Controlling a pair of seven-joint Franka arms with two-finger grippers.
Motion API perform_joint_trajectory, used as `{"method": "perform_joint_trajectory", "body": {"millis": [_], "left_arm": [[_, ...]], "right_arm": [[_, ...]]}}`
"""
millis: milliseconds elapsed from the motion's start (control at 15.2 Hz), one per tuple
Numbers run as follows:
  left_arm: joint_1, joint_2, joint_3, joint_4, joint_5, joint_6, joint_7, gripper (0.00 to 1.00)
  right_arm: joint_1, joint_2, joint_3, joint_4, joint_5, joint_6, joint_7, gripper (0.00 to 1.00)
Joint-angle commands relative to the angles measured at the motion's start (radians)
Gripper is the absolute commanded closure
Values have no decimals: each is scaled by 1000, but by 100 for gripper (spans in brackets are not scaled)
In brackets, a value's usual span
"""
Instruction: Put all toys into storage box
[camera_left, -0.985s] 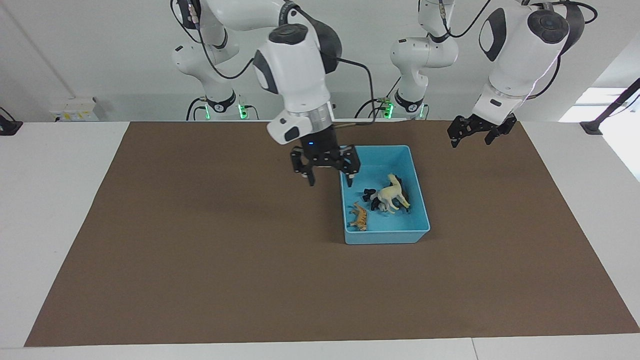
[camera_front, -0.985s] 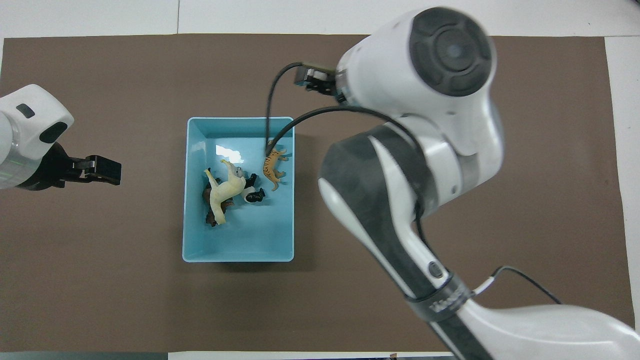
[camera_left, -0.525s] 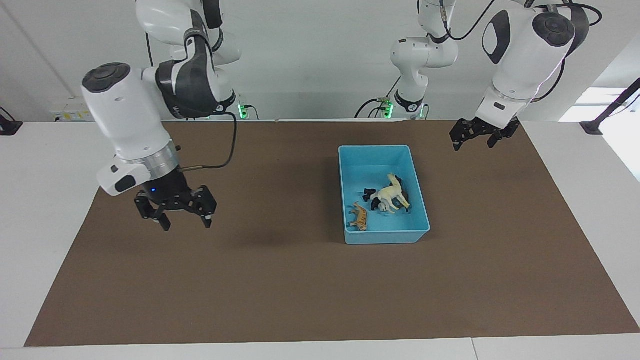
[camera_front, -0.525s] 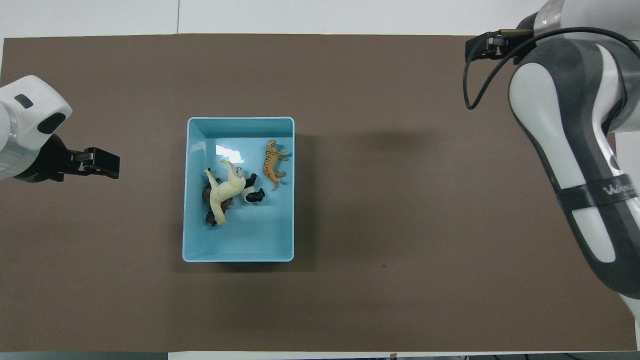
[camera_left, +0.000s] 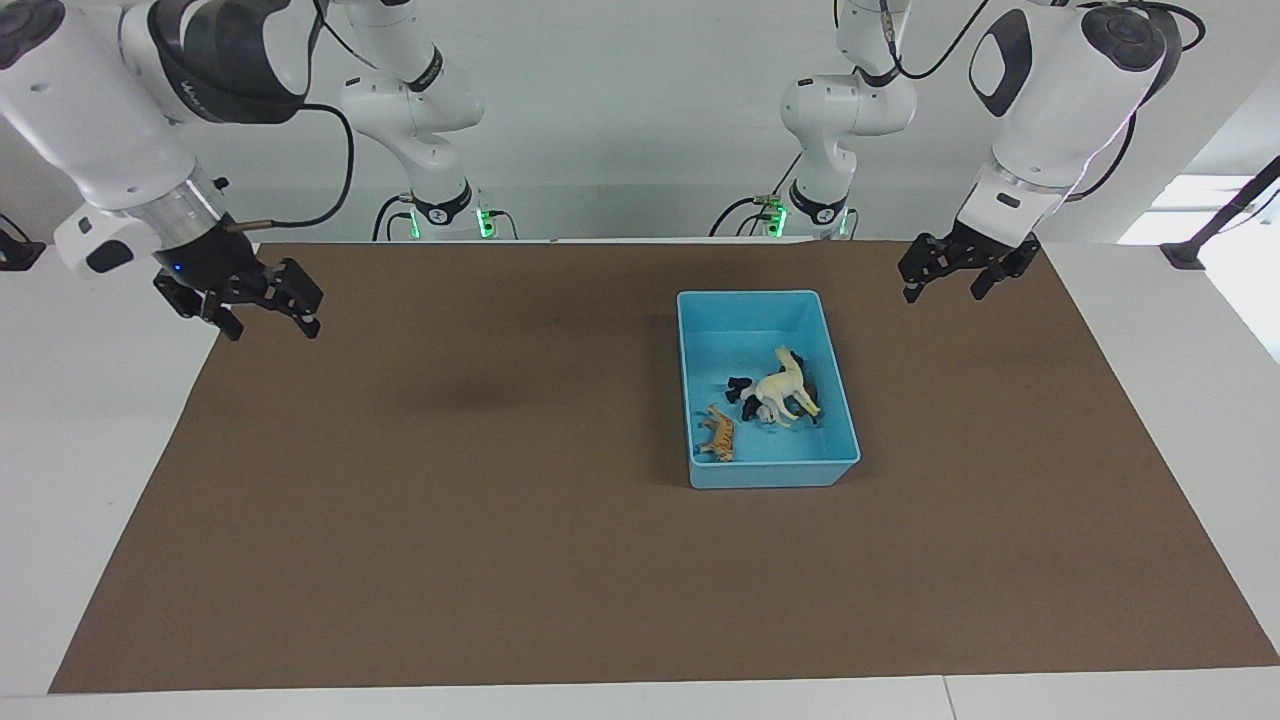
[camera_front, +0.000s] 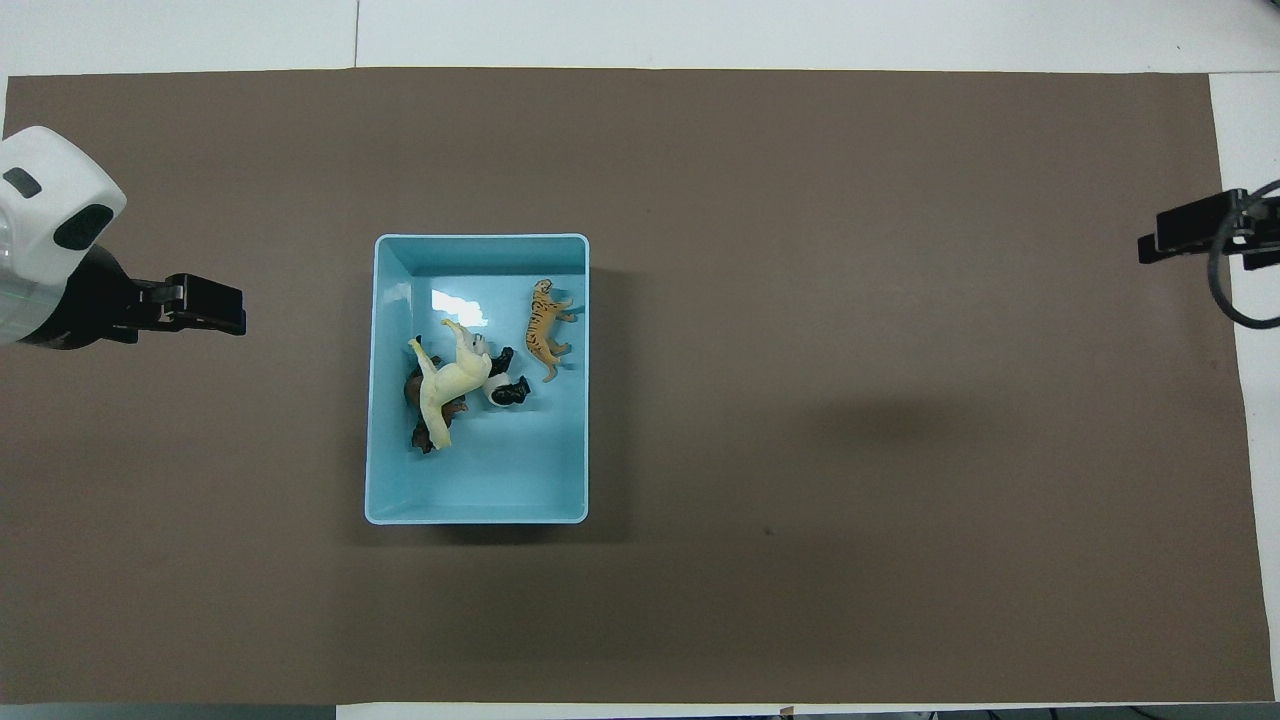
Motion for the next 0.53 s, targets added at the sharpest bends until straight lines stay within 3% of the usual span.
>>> {"method": "perform_joint_trajectory", "body": {"millis": [0,66,460], "left_arm": [[12,-11,-6,3,-13,-3,3,0],[12,-12,-5,2,-13,-4,0,0],[7,-13,-6,13,-5,-40,2,0]], "right_arm": [[-111,-65,121,-74,-74,-42,-60,0],[-139,-70,150,-73,-80,-47,-63,0],[-142,-67,152,-51,-89,-46,-56,0]]}}
